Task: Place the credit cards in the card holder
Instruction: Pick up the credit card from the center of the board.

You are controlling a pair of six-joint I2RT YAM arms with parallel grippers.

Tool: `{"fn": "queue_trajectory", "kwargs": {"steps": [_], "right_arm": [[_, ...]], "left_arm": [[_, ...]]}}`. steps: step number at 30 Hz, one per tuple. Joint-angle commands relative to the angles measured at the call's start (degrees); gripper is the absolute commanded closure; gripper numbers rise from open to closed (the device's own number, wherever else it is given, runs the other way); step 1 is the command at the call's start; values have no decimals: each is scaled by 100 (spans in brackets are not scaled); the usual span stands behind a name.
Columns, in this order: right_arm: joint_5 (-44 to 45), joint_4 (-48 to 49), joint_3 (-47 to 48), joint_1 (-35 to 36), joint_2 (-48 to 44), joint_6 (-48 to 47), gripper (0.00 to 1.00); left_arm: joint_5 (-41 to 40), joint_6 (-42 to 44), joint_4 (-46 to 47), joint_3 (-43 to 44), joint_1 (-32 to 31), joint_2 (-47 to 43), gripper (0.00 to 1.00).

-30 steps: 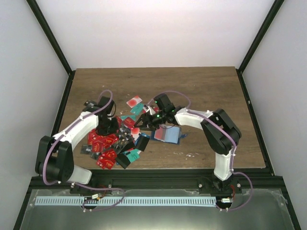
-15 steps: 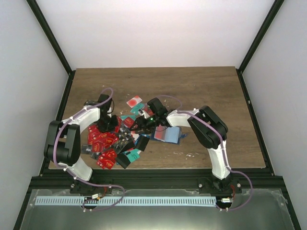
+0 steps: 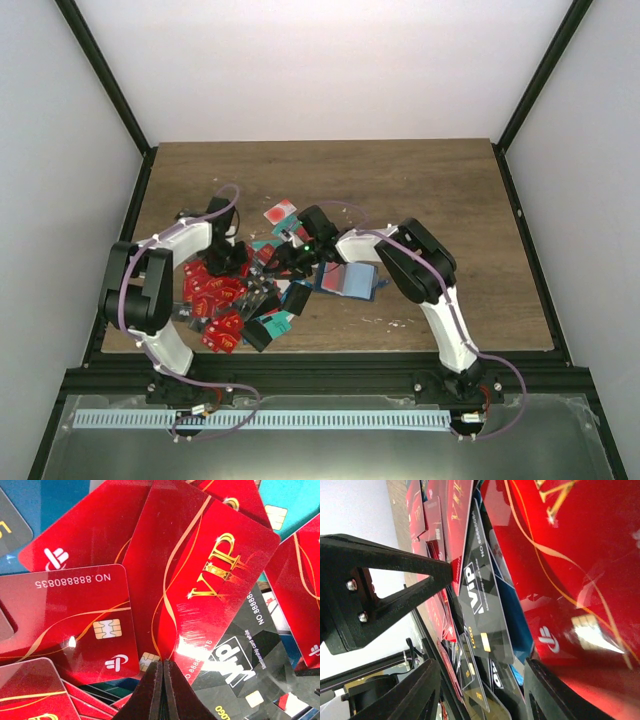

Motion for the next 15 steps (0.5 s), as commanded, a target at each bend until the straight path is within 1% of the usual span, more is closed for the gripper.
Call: {"fn": "queue_trajectory", "kwargs": {"steps": [1,4,8,11,15], "right_arm": [[-78,-54,410,107,228,88,52],[-103,-58,500,125,321,130,53],[-148,-105,590,138,397,142,57],[-165,-137,630,134,409,140,62],[-168,-237,665,152,363,90,66]], "left_arm": [[73,125,42,51,39,178,96],[139,125,86,-35,42,196,96],[197,109,124,-180,40,158,96],[239,108,171,-266,41,101,96],[240,108,216,-354,39,61,96]]}}
